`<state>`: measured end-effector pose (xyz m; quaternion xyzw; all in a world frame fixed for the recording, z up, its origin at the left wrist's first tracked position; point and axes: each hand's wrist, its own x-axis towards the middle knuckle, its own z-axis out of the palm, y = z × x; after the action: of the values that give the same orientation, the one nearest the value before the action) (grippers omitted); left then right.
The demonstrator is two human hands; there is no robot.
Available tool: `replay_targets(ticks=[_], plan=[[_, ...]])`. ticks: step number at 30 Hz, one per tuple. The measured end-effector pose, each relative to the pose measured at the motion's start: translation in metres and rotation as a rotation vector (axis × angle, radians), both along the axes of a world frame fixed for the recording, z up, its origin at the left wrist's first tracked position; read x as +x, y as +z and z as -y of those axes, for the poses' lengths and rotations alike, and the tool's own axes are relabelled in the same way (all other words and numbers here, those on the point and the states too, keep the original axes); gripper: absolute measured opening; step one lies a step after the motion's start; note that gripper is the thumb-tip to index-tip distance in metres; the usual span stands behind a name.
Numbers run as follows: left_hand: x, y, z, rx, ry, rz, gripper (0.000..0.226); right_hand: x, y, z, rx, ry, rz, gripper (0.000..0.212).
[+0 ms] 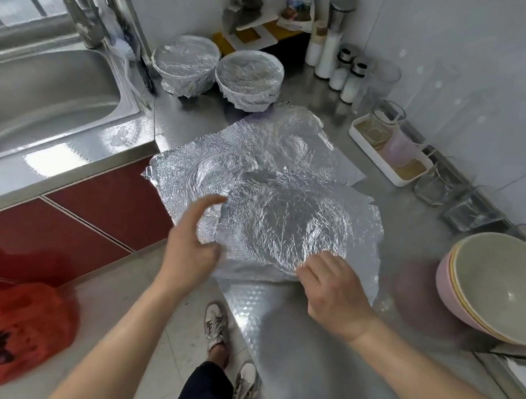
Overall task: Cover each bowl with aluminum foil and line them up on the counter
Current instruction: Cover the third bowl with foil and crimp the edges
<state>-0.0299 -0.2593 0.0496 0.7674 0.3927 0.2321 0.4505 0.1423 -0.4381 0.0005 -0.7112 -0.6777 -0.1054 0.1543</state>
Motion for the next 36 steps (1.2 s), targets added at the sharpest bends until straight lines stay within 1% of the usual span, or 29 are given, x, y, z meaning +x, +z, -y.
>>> replay_targets(ticks=[1,3,4,5,6,8,11,13,14,16,18,21,23,24,26,28,30,32,34,35,36], plan=[[0.007,0.003,0.016,0.069,-0.114,-0.016,0.069,-0.002,-0.002,0.0,-0.009,0.003,0.005,0.022],[0.019,-0.002,0.046,0.245,-0.362,-0.084,0.042,-0.007,-0.002,0.001,-0.019,-0.004,0.006,0.017],[0.024,-0.007,0.056,0.319,-0.447,-0.117,0.03,-0.007,-0.002,0.001,-0.02,-0.015,-0.002,0.015],[0.027,-0.014,0.063,0.355,-0.495,-0.155,0.03,-0.007,-0.002,0.001,-0.025,-0.024,-0.019,0.013],[0.029,-0.018,0.067,0.36,-0.517,-0.186,0.035,-0.006,-0.002,0.001,-0.042,-0.031,-0.043,0.011],[0.032,-0.025,0.067,0.386,-0.539,-0.204,0.038,0.0,0.0,0.003,-0.083,-0.026,-0.111,0.007],[0.034,-0.029,0.063,0.514,-0.584,-0.199,0.031,0.012,0.008,0.011,-0.127,-0.046,-0.276,0.021],[0.037,-0.03,0.062,0.568,-0.595,-0.204,0.036,0.021,0.012,0.018,-0.115,-0.057,-0.32,0.016],[0.037,-0.031,0.062,0.58,-0.594,-0.203,0.037,0.024,0.011,0.021,-0.11,-0.056,-0.314,0.013],[0.039,-0.035,0.062,0.59,-0.588,-0.201,0.038,0.029,0.01,0.023,-0.11,-0.044,-0.281,0.019],[0.041,-0.038,0.061,0.601,-0.595,-0.213,0.038,0.032,0.009,0.021,-0.108,-0.015,-0.251,0.02],[0.046,-0.04,0.058,0.616,-0.598,-0.235,0.038,0.038,0.007,0.018,-0.098,0.017,-0.204,0.011],[0.047,-0.04,0.054,0.634,-0.599,-0.22,0.039,0.038,0.006,0.018,-0.123,0.044,-0.154,0.023],[0.046,-0.039,0.052,0.634,-0.605,-0.208,0.039,0.037,0.005,0.018,-0.128,0.052,-0.118,0.025],[0.042,-0.037,0.048,0.602,-0.629,-0.184,0.038,0.03,0.004,0.018,-0.118,0.056,-0.064,0.022],[0.037,-0.035,0.042,0.567,-0.642,-0.182,0.039,0.022,0.0,0.018,-0.09,0.066,-0.037,0.013],[0.033,-0.035,0.034,0.565,-0.632,-0.188,0.032,0.013,-0.004,0.016,-0.079,0.081,-0.023,0.01],[0.031,-0.034,0.031,0.561,-0.617,-0.197,0.017,0.007,-0.005,0.013,-0.069,0.07,-0.011,0.011],[0.034,-0.03,0.039,0.521,-0.598,-0.219,0.021,0.004,-0.003,0.011,-0.036,0.041,-0.01,0.009],[0.036,-0.028,0.046,0.511,-0.599,-0.233,0.024,0.004,-0.002,0.011,-0.018,0.027,-0.013,0.011],[0.038,-0.028,0.053,0.52,-0.607,-0.243,0.024,0.003,-0.001,0.011,-0.005,0.017,-0.023,0.019]])
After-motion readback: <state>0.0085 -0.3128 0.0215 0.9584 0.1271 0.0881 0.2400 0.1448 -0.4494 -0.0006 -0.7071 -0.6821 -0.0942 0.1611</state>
